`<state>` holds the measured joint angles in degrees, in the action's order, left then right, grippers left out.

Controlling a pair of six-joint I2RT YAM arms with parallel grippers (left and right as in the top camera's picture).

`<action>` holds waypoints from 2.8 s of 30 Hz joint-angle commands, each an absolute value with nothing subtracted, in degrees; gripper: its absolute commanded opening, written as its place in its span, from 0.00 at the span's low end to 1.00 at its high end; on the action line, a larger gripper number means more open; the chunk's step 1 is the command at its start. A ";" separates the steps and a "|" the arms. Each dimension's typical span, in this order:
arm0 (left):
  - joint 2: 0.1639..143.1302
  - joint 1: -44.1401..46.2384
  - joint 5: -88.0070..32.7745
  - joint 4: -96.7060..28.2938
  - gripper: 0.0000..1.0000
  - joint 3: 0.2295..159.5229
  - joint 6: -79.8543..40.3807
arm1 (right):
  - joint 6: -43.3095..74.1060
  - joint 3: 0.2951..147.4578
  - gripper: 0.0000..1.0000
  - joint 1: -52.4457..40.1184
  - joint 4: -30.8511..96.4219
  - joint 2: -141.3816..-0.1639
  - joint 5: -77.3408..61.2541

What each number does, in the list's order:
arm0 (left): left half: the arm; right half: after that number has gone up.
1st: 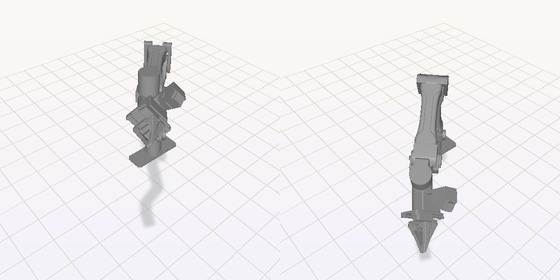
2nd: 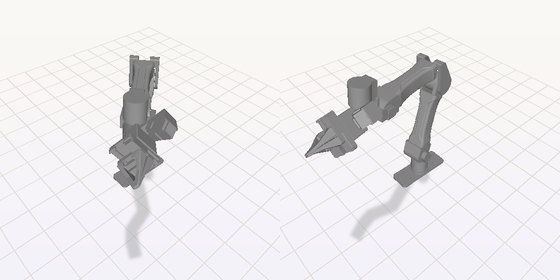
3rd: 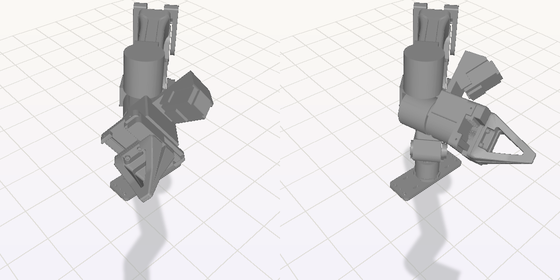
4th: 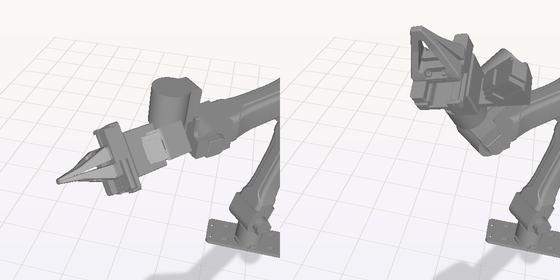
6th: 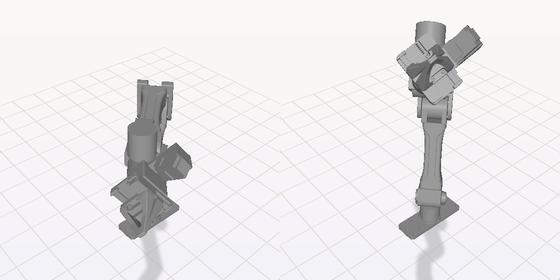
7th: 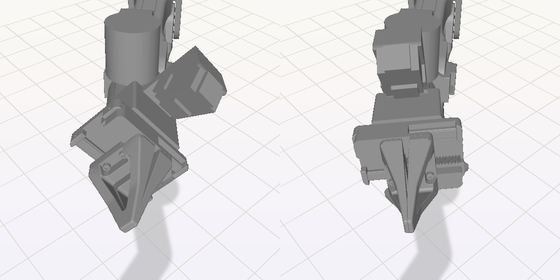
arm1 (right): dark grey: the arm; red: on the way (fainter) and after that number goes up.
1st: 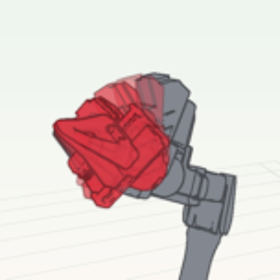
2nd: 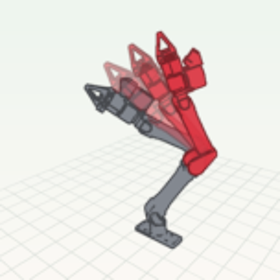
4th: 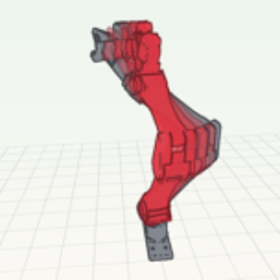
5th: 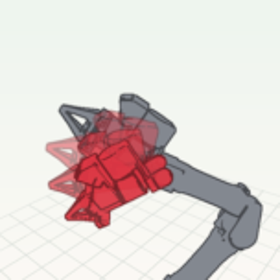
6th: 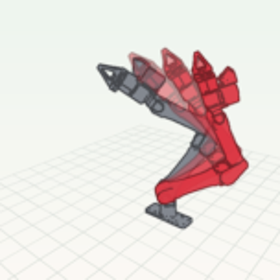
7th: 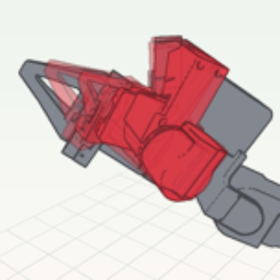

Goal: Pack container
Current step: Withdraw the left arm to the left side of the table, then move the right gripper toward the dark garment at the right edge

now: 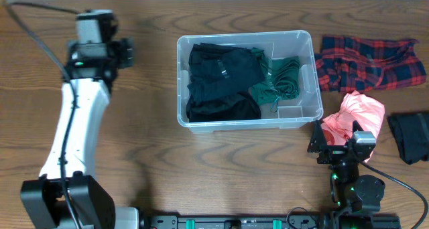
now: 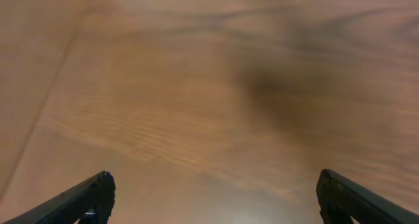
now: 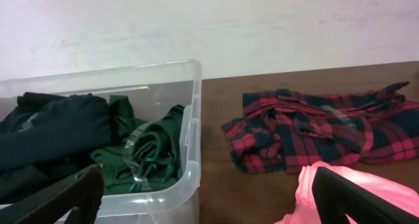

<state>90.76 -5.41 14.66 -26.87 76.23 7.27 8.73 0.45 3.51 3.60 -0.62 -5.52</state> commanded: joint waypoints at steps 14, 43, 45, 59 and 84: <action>90.98 -12.25 16.12 -27.40 0.98 76.29 6.74 | 9.17 0.32 0.99 2.70 3.77 -0.30 -5.37; 90.98 -12.25 16.12 -27.40 0.98 76.29 6.74 | 13.39 21.39 0.99 2.72 20.10 -4.67 15.18; 90.98 -12.25 16.12 -27.40 0.98 76.29 6.74 | 14.72 26.06 0.99 2.72 21.87 -8.01 20.62; 90.98 -12.25 16.12 -27.40 0.98 76.29 6.74 | 13.96 42.04 0.99 16.67 22.06 -46.06 12.58; 90.98 -12.25 16.12 -27.40 0.98 76.29 6.74 | 23.20 56.38 0.99 52.88 41.21 -77.45 -5.76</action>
